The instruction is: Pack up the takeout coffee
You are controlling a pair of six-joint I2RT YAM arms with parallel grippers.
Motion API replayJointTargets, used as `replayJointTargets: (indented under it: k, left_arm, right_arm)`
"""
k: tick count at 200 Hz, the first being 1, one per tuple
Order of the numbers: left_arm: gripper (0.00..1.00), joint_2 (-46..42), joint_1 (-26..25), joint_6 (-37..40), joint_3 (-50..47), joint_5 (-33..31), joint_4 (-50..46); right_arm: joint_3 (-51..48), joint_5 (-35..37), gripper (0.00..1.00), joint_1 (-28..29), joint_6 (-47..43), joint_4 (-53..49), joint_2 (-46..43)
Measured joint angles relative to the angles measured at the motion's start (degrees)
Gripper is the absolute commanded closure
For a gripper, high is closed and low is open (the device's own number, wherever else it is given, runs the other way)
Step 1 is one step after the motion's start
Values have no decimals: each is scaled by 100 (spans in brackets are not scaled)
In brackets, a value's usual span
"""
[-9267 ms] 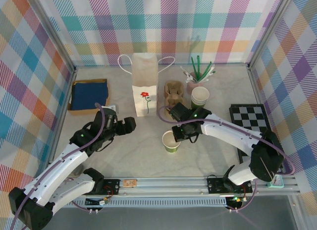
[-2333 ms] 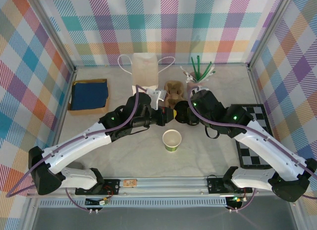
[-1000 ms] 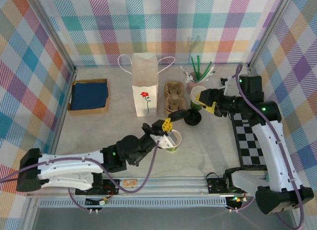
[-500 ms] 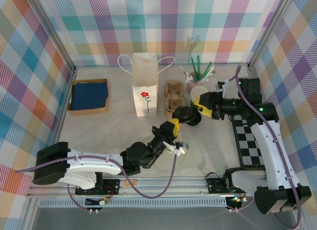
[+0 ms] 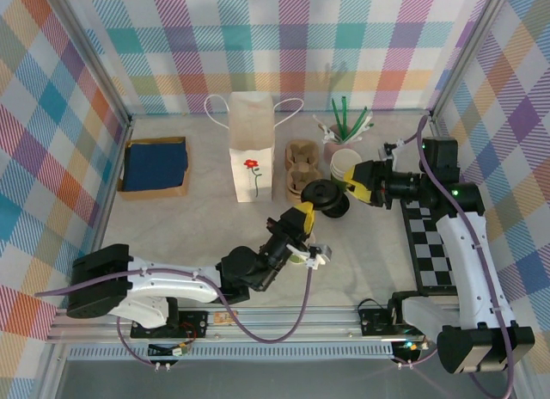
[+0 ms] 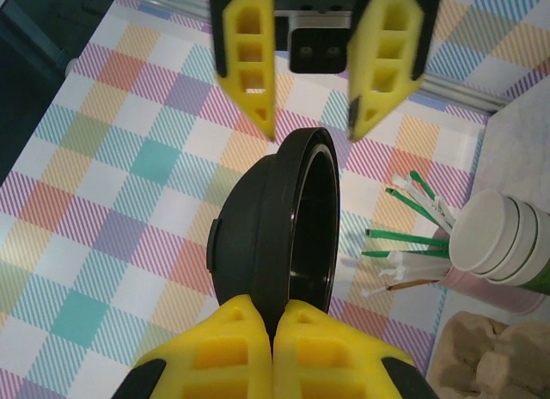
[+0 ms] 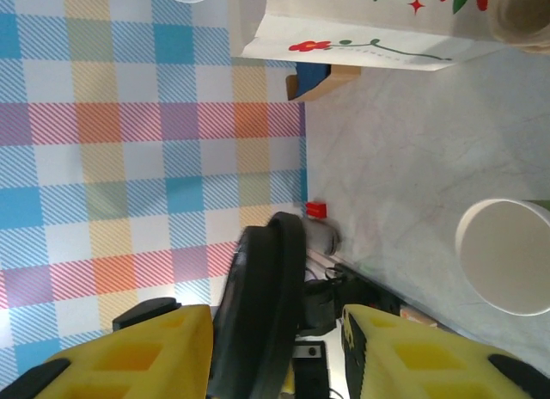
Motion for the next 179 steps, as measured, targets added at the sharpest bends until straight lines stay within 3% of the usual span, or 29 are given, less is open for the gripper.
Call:
replayJointTargets:
  k: [73,179]
  left_arm:
    - [100,365,-31,413,37,-101,643]
    - [100,590,-33,682,111,-98,813]
  right_arm:
    - [0,-109,59,2,85,46,22]
    - [-238,-210,65,0,280,195,4]
